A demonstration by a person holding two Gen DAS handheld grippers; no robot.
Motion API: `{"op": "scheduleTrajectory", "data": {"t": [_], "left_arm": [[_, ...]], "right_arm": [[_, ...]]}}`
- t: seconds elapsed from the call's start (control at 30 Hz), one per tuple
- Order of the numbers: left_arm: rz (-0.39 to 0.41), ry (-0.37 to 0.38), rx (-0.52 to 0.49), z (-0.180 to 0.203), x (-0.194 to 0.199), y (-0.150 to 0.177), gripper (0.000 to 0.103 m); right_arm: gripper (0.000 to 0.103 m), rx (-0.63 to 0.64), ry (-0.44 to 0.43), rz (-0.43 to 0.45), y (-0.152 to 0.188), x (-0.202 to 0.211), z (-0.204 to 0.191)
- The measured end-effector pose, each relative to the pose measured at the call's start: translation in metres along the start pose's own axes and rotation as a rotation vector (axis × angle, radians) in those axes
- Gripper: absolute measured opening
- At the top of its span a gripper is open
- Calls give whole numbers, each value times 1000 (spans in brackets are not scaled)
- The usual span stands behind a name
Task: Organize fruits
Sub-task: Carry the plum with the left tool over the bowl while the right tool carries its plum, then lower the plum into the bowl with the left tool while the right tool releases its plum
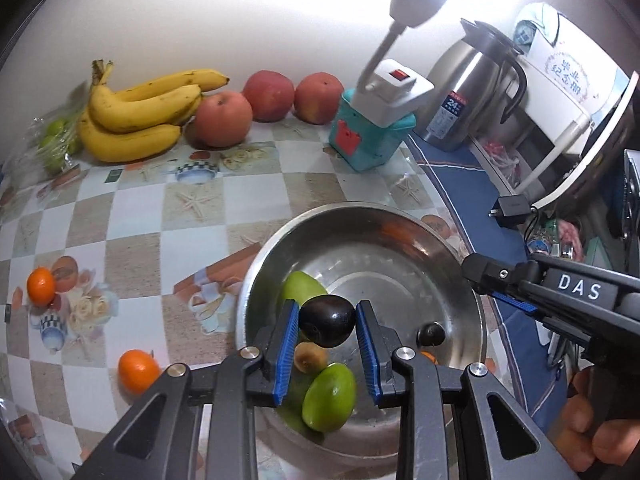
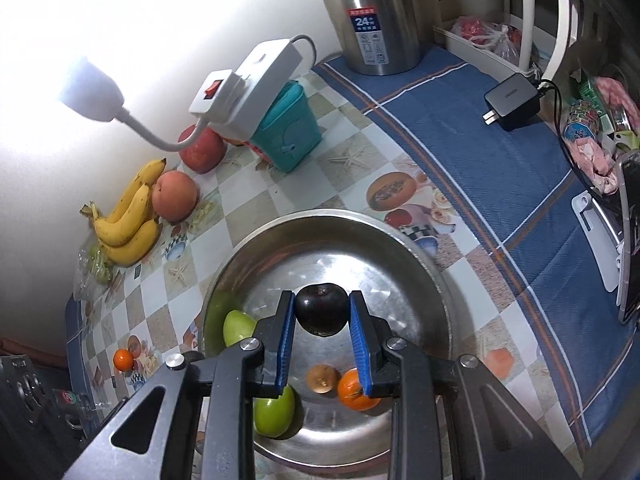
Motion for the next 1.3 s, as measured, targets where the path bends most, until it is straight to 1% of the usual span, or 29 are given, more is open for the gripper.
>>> {"op": "scheduleTrajectory", "data": {"t": [0.2, 0.5, 0.6, 0.93, 1.3], "left_arm": [[-1, 20, -31, 10, -11, -1, 31], [-23, 17, -53, 16, -28, 2, 31], [-37, 16, -64, 18, -34, 4, 31], [-78, 15, -89, 27, -53, 11, 31], [-104, 14, -90, 29, -67, 16, 32]], "right_arm": [[28, -16, 4, -11, -2, -6, 11], [28, -28, 9, -59, 2, -27, 21], [28, -29, -1, -62, 3, -35, 21], [28, -14, 34, -97, 11, -60, 24], [28, -16, 53, -107, 14, -70, 29]]}}
Point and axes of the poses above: each gripper's, at about its wrist camera, not at the fingertips, and x roughly against the way its jaws point, z to its right, y to its underside, the point moved 6 cm from there along -x, roughly the way its jaws point, and after that the axes turned 7 degrees about y, right-handed, at the moved point
